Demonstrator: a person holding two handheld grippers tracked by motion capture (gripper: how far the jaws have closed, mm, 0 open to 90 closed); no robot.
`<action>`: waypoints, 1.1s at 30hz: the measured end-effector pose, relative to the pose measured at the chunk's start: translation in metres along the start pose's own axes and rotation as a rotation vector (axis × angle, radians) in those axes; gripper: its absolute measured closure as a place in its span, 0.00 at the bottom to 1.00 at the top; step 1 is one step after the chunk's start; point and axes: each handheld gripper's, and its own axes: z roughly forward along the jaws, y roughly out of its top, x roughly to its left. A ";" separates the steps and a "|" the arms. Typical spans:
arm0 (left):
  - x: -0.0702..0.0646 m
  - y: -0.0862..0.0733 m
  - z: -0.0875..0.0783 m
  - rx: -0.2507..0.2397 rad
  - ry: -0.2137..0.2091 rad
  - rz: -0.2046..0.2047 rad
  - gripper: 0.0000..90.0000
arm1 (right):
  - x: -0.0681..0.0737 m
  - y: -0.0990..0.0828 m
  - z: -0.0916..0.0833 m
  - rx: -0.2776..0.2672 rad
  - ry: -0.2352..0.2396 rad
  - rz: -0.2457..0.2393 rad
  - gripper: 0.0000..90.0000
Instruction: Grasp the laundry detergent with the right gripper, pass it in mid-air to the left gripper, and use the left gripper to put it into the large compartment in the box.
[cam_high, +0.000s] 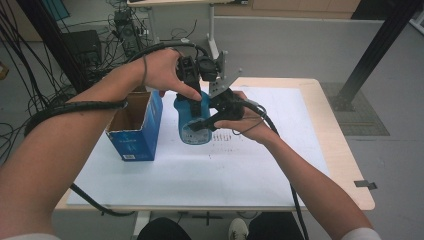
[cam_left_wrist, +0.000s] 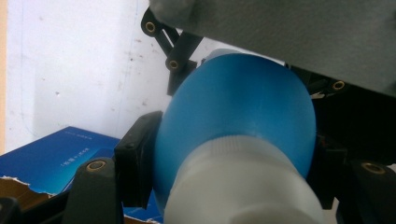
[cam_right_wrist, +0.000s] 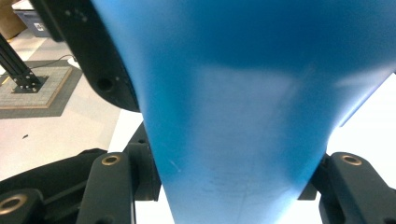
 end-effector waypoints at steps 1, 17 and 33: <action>0.000 0.000 0.000 0.000 0.000 0.000 0.38 | 0.000 0.000 0.000 0.000 0.000 0.000 0.47; -0.002 -0.002 -0.002 0.000 0.007 -0.005 0.39 | 0.001 0.001 -0.002 -0.021 0.006 0.009 0.45; -0.003 -0.003 -0.004 -0.005 0.008 -0.014 0.39 | 0.002 0.002 -0.003 -0.035 -0.007 -0.010 0.45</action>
